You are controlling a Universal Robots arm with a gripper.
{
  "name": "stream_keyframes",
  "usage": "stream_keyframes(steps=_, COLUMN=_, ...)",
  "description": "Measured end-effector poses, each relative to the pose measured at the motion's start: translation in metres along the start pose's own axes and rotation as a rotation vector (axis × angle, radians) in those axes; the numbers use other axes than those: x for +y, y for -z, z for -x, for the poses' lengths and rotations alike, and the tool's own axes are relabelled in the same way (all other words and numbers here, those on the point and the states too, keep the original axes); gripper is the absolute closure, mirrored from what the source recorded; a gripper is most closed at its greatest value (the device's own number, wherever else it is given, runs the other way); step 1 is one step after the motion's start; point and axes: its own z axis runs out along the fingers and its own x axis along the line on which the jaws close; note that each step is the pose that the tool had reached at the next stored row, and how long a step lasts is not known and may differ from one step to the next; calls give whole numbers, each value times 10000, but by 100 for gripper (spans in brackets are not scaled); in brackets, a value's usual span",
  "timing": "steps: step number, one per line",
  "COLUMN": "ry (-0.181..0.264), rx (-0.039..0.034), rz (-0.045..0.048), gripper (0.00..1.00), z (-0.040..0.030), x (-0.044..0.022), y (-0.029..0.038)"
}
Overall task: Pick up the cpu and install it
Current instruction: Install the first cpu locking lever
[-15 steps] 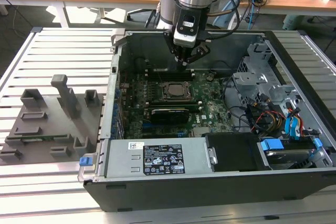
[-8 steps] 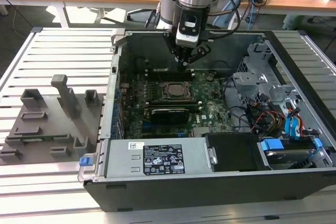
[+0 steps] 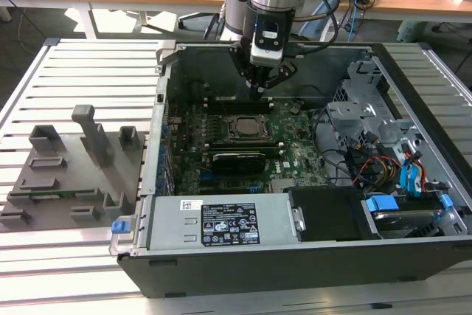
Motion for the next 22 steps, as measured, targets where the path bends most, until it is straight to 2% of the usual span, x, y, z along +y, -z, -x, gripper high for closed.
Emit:
stream_keyframes(steps=13, ry=1215, rx=-109, rz=15, gripper=89, z=0, x=0, y=0)
stream_keyframes(steps=22, ry=1890, rx=-170, rz=23, gripper=89, z=0, x=0, y=0)
